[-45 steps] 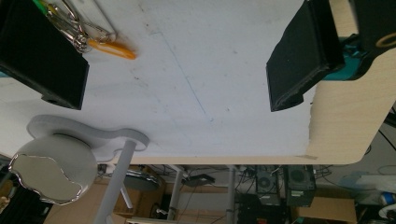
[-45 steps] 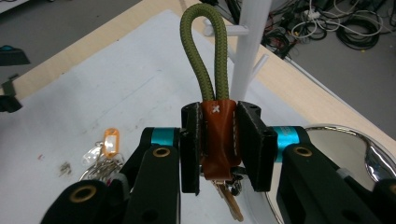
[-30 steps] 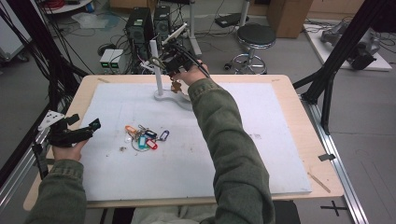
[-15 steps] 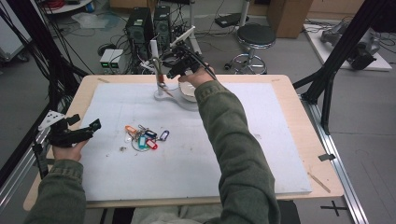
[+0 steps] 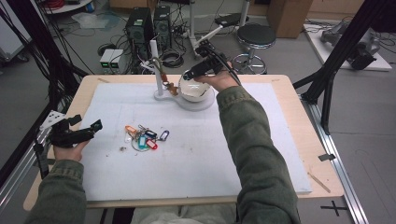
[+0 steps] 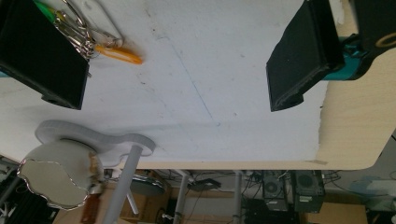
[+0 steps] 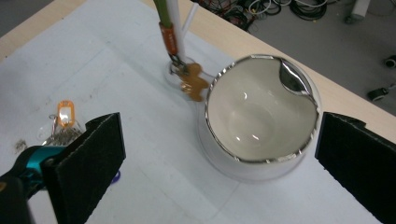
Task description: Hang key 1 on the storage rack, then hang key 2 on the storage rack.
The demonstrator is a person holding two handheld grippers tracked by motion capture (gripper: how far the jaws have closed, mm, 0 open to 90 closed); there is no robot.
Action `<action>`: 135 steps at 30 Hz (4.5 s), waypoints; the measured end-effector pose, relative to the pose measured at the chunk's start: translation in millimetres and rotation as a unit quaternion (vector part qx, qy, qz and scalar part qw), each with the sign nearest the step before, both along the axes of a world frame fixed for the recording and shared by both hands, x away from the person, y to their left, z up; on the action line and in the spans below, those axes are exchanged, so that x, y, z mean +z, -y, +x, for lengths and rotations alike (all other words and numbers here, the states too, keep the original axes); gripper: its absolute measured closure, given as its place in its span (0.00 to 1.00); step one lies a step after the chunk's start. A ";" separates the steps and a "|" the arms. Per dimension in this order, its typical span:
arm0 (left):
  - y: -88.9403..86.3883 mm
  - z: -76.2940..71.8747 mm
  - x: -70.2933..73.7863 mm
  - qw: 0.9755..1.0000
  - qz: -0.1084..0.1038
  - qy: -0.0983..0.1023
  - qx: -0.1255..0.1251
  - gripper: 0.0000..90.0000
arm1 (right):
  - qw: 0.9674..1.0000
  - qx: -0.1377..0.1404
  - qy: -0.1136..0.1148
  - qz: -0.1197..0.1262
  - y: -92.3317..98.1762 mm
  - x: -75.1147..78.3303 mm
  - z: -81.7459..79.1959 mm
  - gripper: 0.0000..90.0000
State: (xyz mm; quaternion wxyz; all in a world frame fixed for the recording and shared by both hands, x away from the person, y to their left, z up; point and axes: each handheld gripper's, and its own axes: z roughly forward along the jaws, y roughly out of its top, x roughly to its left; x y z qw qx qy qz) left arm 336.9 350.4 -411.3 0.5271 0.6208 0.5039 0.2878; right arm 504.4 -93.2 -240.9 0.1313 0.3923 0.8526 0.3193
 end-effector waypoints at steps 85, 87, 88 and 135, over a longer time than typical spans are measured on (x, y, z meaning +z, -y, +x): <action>3.6 -3.3 1.5 1.000 0.022 -0.005 0.006 0.07 | 0.993 -0.095 0.043 0.063 189.2 -100.8 -136.8 0.01; 3.7 -3.4 1.6 1.000 0.022 -0.004 0.006 0.07 | 0.992 -0.097 0.045 0.067 192.8 -105.8 -139.3 0.01; 3.7 -3.4 1.6 1.000 0.022 -0.004 0.006 0.07 | 0.992 -0.097 0.045 0.067 192.8 -105.8 -139.3 0.01; 10.1 0.7 3.1 0.999 0.019 -0.022 -0.012 0.07 | 0.983 -0.126 0.088 0.102 225.1 -159.0 -183.0 0.01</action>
